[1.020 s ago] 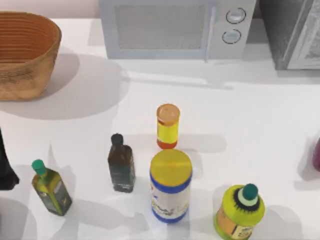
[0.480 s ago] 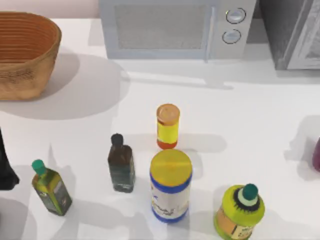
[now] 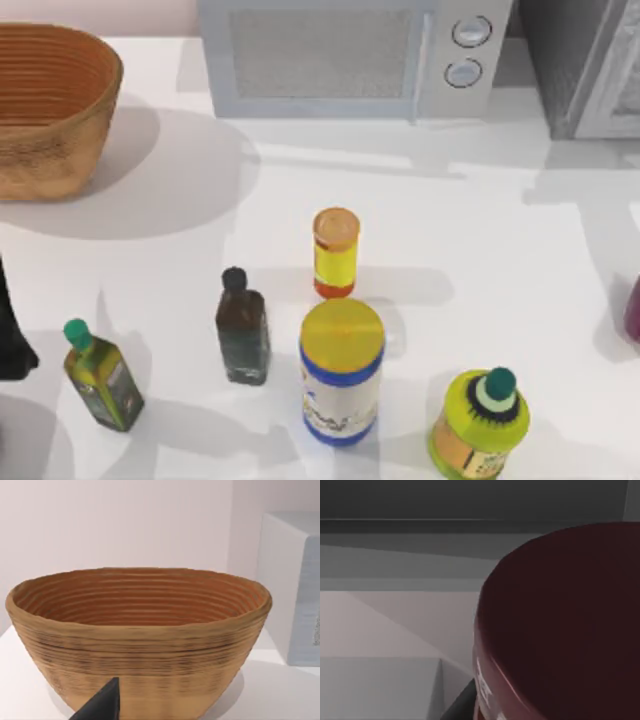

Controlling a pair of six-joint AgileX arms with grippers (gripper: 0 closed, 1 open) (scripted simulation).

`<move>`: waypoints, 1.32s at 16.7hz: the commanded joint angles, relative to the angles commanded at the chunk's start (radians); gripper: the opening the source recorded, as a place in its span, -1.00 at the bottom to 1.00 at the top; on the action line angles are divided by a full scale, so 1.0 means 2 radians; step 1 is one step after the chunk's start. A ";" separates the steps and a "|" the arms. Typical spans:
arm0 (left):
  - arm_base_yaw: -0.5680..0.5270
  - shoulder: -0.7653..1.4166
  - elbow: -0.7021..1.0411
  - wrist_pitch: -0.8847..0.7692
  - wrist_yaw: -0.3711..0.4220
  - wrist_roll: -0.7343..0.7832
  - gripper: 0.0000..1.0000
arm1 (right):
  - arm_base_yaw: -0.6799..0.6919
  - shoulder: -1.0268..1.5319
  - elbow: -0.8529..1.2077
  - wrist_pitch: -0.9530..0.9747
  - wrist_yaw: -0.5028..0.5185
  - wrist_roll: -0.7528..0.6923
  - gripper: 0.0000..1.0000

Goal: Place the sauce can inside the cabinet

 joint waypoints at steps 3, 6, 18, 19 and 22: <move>0.000 0.000 0.000 0.000 0.000 0.000 1.00 | 0.012 0.091 0.133 -0.032 0.013 0.001 -1.00; 0.000 0.000 0.000 0.000 0.000 0.000 1.00 | 0.022 0.161 0.228 -0.060 0.023 0.002 -1.00; 0.000 0.000 0.000 0.000 0.000 0.000 1.00 | 0.024 0.231 0.302 -0.078 0.028 0.004 -1.00; 0.000 0.000 0.000 0.000 0.000 0.000 1.00 | 0.021 0.248 0.318 -0.076 0.026 0.004 -1.00; 0.000 0.000 0.000 0.000 0.000 0.000 1.00 | 0.009 0.331 0.388 -0.065 0.015 0.003 -1.00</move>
